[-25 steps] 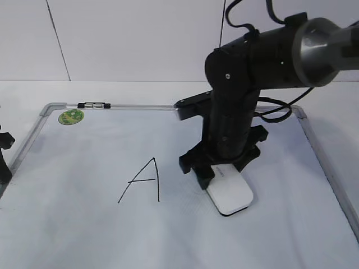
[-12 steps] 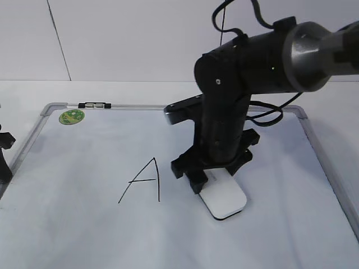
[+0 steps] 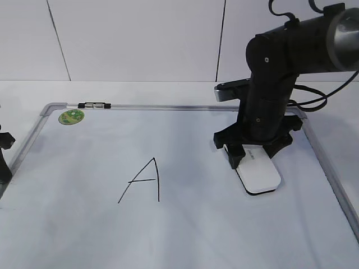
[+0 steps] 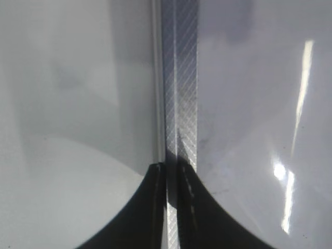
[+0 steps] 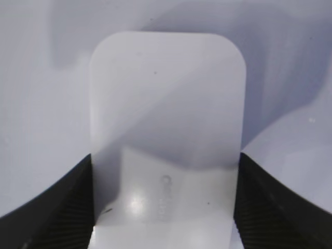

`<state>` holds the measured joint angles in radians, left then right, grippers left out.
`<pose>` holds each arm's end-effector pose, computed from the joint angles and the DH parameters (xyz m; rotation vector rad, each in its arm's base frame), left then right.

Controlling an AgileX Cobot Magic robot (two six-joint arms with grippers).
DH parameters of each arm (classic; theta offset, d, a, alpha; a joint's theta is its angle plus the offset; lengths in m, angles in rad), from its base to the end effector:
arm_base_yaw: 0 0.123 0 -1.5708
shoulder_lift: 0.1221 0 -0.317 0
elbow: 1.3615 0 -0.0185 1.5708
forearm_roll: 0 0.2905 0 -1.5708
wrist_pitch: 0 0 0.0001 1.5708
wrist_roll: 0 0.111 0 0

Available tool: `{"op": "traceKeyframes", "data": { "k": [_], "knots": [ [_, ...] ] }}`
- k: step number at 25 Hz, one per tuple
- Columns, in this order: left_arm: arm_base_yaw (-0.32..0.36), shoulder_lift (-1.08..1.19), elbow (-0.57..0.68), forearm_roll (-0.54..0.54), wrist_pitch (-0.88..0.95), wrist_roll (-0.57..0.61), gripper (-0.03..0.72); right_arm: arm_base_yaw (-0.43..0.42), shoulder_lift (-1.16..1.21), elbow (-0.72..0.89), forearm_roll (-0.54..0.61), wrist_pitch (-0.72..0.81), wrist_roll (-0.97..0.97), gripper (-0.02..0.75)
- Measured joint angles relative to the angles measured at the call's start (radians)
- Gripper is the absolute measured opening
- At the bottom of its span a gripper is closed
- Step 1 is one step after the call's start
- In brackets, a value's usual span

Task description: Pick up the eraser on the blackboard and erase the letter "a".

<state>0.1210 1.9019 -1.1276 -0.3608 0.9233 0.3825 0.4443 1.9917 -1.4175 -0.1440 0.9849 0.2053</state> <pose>0.3753 0.0141 0.1315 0.0564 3.0774 -0.4395 0.4034 0.1773 0.1652 -0.4682 2.9691 -0.1293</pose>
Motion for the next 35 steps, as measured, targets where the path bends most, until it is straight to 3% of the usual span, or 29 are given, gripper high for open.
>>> {"op": "traceKeyframes", "data": {
  "k": [5, 12, 17, 22, 26, 35],
  "knots": [
    [0.0, 0.0, 0.0, 0.002, 0.0, 0.0, 0.019, 0.036, 0.0, 0.0, 0.013, -0.002, -0.018, 0.554],
    [0.0, 0.0, 0.0, 0.002, 0.0, 0.0, 0.019, 0.18, 0.0, -0.018, 0.043, 0.049, -0.025, 0.554],
    [0.0, 0.0, 0.0, 0.002, 0.0, 0.0, 0.019, 0.193, -0.056, -0.106, 0.074, 0.142, -0.025, 0.554],
    [0.0, 0.0, 0.0, 0.002, 0.0, 0.0, 0.019, 0.193, -0.156, -0.192, -0.006, 0.221, -0.018, 0.554],
    [0.0, 0.0, 0.0, 0.002, 0.0, 0.0, 0.019, 0.154, -0.174, -0.194, -0.035, 0.239, 0.001, 0.554],
    [0.0, 0.0, 0.0, 0.002, 0.0, 0.0, 0.019, -0.021, -0.178, -0.15, -0.069, 0.239, 0.013, 0.554]
  ]
}}
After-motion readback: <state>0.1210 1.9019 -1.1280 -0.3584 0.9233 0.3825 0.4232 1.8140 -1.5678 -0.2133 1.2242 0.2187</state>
